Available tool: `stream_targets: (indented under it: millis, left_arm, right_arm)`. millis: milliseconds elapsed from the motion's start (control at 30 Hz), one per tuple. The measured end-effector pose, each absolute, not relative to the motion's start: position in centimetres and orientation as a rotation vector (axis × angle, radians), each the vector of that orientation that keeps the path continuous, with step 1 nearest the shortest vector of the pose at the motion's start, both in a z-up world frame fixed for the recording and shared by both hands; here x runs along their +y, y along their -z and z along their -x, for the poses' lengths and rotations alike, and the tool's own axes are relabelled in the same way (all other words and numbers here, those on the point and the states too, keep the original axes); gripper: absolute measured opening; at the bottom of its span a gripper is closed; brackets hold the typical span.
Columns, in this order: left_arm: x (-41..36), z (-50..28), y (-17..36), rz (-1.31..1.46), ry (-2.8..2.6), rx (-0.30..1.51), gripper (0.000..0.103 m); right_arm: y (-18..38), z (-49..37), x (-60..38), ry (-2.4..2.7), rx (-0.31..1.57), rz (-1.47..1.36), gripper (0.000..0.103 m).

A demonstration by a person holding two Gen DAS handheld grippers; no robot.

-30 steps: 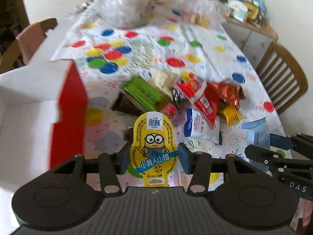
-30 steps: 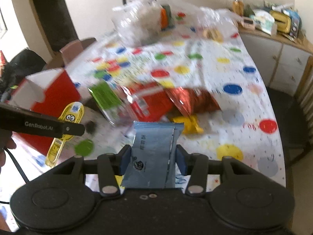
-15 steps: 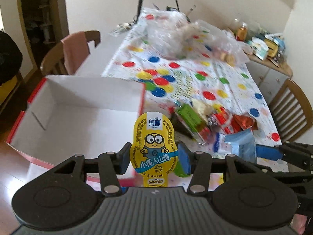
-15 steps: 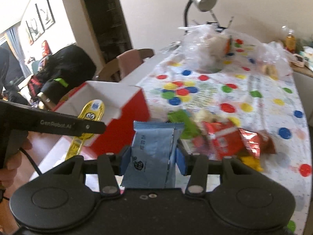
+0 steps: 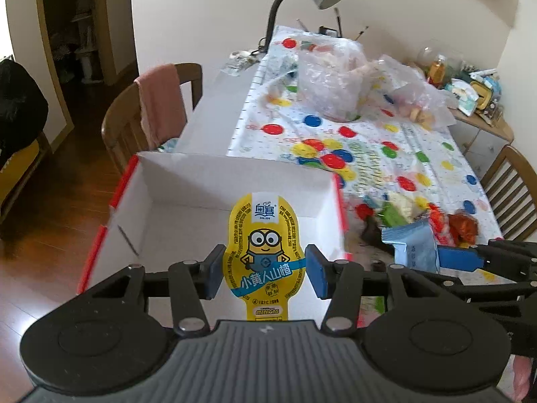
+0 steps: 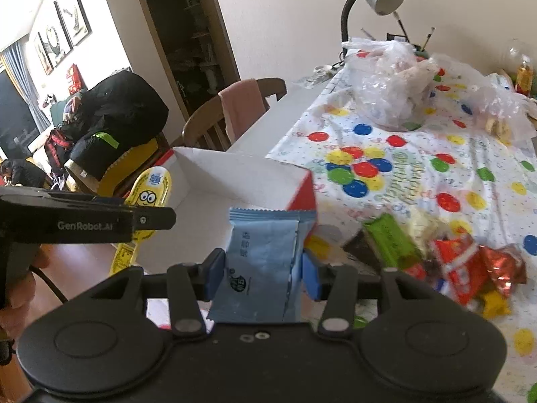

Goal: Organize snacks
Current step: 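Carry both snacks over the white box and open both tools to drop them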

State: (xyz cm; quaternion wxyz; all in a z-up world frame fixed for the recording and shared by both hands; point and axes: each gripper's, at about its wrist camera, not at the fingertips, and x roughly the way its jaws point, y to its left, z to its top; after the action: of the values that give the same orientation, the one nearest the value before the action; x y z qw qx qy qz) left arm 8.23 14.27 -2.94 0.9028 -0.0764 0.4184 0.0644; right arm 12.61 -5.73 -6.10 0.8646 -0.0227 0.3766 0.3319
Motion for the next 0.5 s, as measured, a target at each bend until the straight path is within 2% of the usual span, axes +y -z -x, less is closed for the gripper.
stream_targets:
  millis: [500]
  left_arm:
    - [22.7,-11.9,7.0,0.088,-0.122,0.949,0.050]
  right_arm:
    - [9.8,-14.9,4.6,-0.620,0.868,0.104,0.047]
